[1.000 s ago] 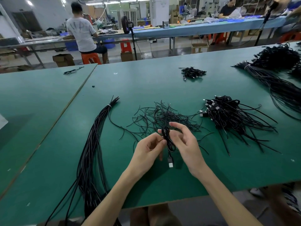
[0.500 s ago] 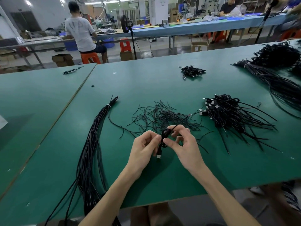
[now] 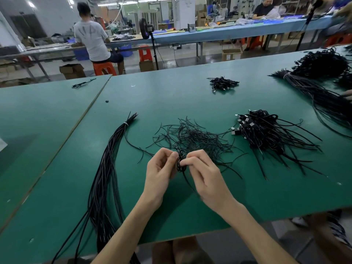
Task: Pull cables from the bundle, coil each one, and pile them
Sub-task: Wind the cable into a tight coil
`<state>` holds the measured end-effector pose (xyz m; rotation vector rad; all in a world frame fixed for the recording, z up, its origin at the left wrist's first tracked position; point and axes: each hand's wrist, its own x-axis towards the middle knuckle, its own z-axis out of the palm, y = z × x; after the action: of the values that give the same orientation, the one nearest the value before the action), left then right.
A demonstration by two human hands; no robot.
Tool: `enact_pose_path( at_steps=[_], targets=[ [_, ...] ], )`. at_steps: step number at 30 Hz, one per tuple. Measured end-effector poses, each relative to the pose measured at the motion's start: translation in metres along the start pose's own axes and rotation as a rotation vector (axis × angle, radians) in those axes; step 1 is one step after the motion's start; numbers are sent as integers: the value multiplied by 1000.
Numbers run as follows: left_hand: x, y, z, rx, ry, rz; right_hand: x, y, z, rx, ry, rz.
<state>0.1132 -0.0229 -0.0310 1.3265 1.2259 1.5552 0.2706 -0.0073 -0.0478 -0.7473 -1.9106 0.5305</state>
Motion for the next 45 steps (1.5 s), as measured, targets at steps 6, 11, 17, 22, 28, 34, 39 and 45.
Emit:
enact_pose_path(
  at_steps=[6,11,17,22,28,34,39,45],
  targets=[
    [-1,-3,1,170,-27,95,9,-1,-5,614,-93,447],
    [0,-4,1,199,-17,122,10,2,-9,571,-213,527],
    [0,-2,-1,13,-92,10,10,5,-8,381,-93,516],
    [0,-2,-5,-168,-263,-124,9,-1,-10,327,6,421],
    [1,1,-10,-295,-401,-215,3,-5,-7,90,151,216],
    [-2,3,-8,-220,-453,-231,2,-4,-7,88,227,219],
    [-1,3,-7,-120,-431,-203,2,-6,-10,168,214,228],
    [-1,-2,-2,1,-306,-175,8,-2,-15,490,144,454]
  ],
)
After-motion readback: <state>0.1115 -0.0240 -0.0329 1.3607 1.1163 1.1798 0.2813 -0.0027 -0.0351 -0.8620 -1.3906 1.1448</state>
